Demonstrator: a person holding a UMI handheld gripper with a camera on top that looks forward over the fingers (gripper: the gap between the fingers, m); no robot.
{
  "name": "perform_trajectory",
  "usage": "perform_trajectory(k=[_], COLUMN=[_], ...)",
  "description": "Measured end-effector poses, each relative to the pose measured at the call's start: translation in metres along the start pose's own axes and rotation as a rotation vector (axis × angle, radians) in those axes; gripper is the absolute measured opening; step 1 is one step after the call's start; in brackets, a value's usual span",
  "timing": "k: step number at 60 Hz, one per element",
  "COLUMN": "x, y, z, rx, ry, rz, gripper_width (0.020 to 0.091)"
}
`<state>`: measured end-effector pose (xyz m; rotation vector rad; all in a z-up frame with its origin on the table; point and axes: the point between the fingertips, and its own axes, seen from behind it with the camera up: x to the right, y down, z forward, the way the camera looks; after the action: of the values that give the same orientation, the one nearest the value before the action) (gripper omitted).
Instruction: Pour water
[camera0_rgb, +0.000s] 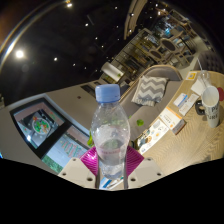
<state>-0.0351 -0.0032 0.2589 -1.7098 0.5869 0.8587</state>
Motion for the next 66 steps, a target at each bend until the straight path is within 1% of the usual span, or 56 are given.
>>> perform_trajectory(k=[5, 14, 26, 29, 35, 44, 51, 54, 56, 61, 62, 64, 66], x=[0.010, 0.057, 0.107, 0.111, 0.130, 0.139, 0.146, 0.145, 0.144, 0.138, 0.138, 0.137, 0.136], y=[-0.033, -0.075, -0.101, -0.104, -0.109, -0.113, -0.111, -0.110, -0.108, -0.116, -0.122, -0.121, -0.131], z=[-0.012, -0.015, -0.020, -0.027, -0.023, -0.032, -0.028, -0.042, -0.032, -0.037, -0.046, -0.044, -0.046], rx=[0.016, 0.042, 0.028, 0.015, 0.024, 0.024, -0.005, -0.022, -0.038, -0.075, -0.082, -0.084, -0.079], ry=[-0.043, -0.092, -0.181, -0.201, -0.224, -0.227, -0.194, -0.166, -0.145, -0.106, -0.102, -0.084, -0.065], rz=[0.195, 0.505, 0.930, 1.027, 1.145, 1.192, 1.152, 1.078, 1.013, 0.815, 0.768, 0.661, 0.544], gripper_width=[0.0311, 0.0307, 0.0309, 0.0308, 0.0311, 0.0310, 0.0309, 0.0312, 0.0310, 0.0308, 0.0309, 0.0308, 0.0310])
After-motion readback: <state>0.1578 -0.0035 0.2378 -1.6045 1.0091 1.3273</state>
